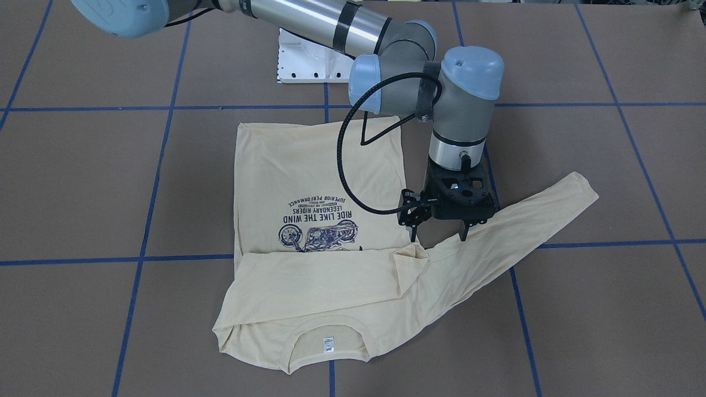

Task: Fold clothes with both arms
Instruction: 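Release the sleeve on the shirt and raise the right gripper away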

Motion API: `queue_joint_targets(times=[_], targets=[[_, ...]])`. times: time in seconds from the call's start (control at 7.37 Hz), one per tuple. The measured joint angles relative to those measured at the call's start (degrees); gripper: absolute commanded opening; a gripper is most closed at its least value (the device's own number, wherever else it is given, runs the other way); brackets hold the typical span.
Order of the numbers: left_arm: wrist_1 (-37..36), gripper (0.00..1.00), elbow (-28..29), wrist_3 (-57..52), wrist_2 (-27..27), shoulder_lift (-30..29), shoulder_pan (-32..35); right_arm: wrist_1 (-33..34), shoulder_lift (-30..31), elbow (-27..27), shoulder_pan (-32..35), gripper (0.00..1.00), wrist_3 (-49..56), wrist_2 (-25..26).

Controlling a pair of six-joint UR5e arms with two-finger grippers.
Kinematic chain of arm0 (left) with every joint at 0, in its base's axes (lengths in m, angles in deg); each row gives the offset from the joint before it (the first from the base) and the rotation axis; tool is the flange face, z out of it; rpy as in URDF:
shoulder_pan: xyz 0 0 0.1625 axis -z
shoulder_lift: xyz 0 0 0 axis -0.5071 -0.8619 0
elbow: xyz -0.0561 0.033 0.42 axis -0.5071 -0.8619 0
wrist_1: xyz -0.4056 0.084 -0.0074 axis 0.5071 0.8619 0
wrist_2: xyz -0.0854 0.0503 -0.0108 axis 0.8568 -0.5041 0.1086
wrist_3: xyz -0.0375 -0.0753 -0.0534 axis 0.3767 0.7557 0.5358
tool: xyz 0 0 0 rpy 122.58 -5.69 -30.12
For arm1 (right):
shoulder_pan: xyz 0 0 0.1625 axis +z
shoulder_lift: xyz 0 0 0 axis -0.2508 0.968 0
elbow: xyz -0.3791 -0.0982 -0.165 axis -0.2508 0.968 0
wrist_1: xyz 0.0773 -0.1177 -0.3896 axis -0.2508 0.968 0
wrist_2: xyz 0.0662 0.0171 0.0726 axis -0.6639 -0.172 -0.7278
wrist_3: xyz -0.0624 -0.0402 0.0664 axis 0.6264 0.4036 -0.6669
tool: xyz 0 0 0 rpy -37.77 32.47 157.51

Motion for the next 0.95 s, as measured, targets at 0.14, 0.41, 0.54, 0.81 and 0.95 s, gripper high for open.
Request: queue_joint_targets(times=[0.14, 0.41, 0.54, 0.81, 0.95], targets=[[0.32, 1.0, -0.67, 0.04, -0.14, -0.01, -2.39, 5.62, 3.0, -6.61, 2.22, 0.99, 2.84, -3.74], [3.98, 1.0, -1.33, 3.6, -1.02, 1.09, -6.39, 13.68, 13.2, -22.51, 7.91, 0.99, 9.69, -11.94], [8.84, 1.0, -1.4, 9.01, -3.31, 2.9, -9.02, 15.01, 20.47, -30.59, 10.97, 0.99, 13.84, -15.15], [21.68, 1.0, -0.88, 20.76, -9.52, 8.56, -15.14, 16.73, 35.94, -45.51, 17.7, 0.99, 25.04, -20.6], [25.73, 1.0, -0.61, 24.63, -10.95, 10.72, -17.37, 17.17, 42.51, -50.77, 21.5, 0.99, 31.28, -23.27]])
